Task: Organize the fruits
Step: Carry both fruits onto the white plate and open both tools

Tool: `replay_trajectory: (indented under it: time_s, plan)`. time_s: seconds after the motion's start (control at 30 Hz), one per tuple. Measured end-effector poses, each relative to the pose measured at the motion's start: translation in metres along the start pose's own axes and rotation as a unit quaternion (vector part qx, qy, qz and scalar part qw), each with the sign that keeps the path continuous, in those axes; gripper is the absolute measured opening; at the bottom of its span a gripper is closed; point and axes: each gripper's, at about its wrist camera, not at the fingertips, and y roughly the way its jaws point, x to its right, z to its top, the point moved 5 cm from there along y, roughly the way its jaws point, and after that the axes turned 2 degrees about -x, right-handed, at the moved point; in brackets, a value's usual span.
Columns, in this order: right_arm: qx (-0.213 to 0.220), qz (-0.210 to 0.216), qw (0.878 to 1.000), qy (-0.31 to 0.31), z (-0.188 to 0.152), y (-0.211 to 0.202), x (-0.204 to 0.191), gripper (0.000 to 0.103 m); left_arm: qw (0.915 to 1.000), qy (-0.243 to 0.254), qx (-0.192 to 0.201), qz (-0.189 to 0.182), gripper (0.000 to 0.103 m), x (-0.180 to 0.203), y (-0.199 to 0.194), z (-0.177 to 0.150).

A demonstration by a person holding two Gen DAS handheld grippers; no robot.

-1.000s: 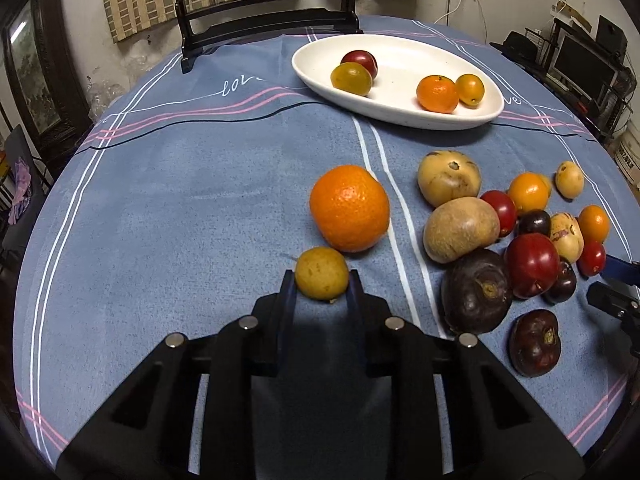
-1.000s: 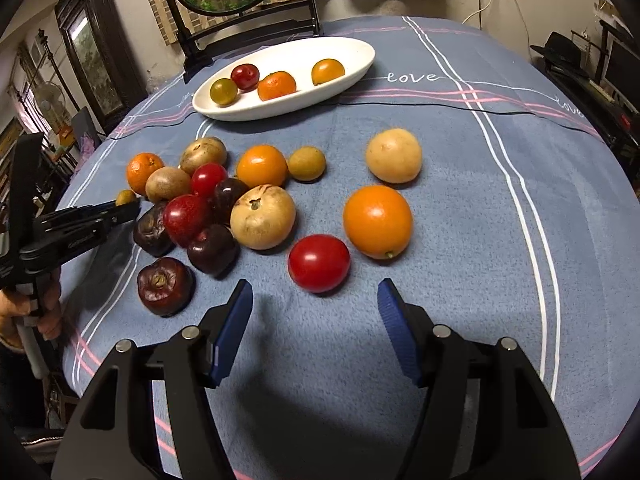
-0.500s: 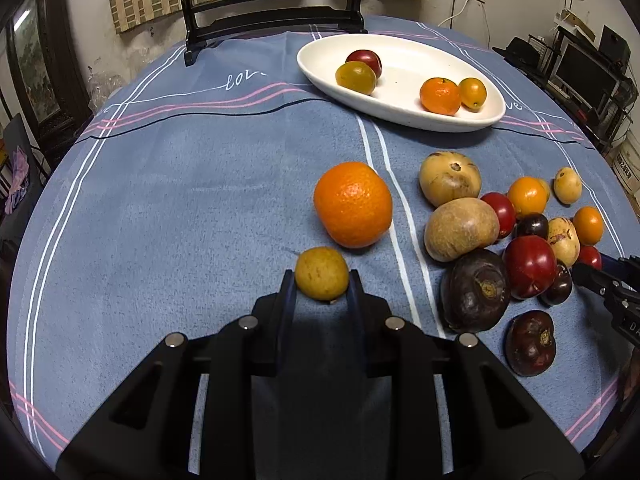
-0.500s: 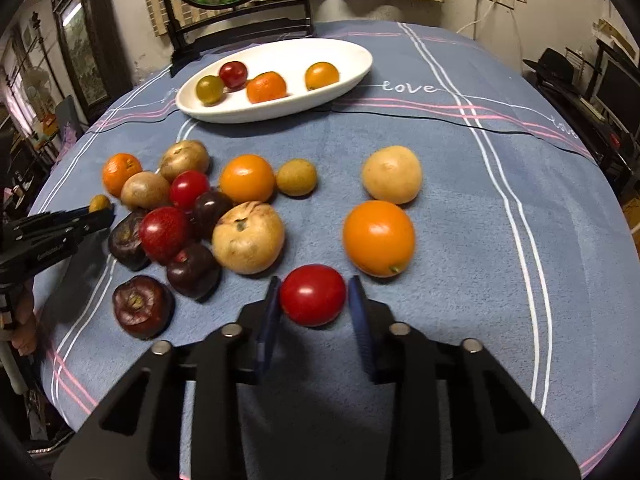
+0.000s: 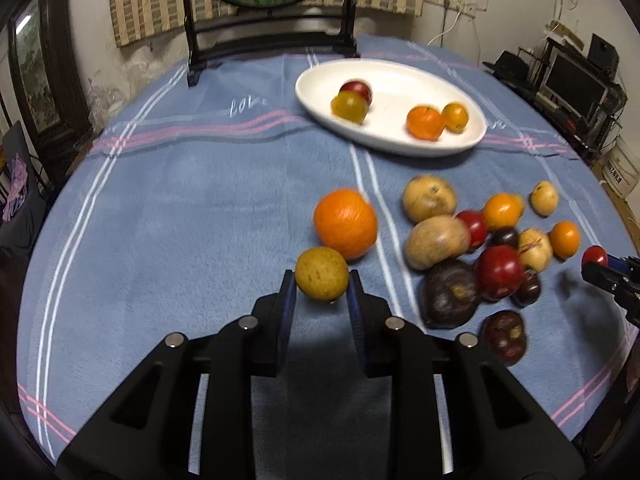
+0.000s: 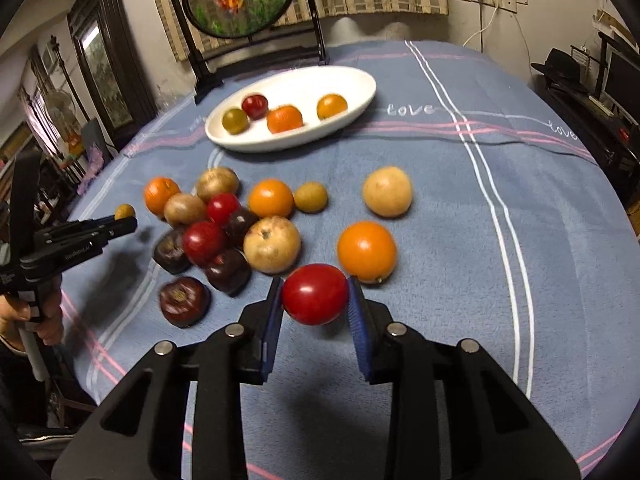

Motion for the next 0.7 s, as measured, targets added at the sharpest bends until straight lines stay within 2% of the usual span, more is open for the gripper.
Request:
replay_trajectory:
  time_s: [0.17,0.33,0.43,0.53,0.7]
  plan:
    - [0.031,0.017,0.999,-0.010,0.022,-0.014,-0.008,0.032,0.9993,0.014,0.033,-0.013,0.026,0.012,-0.020,0.024]
    - [0.054,0.017,0.998,-0.032,0.059,-0.012,-0.018,0.032,0.9981,0.021,0.050,-0.028,0.026,0.025,-0.021,0.059]
    - [0.058,0.025,0.997,-0.041,0.084,0.000,-0.023,0.032,0.9979,0.018,0.052,-0.033,0.026,0.032,-0.010,0.082]
    - [0.055,0.024,0.997,-0.048,0.116,0.021,-0.027,0.032,0.9982,0.022,0.038,-0.041,0.026,0.041,0.014,0.107]
    - [0.040,0.025,0.998,-0.033,0.158,0.063,-0.022,0.032,0.9989,0.027,0.021,-0.033,0.026,0.054,0.051,0.137]
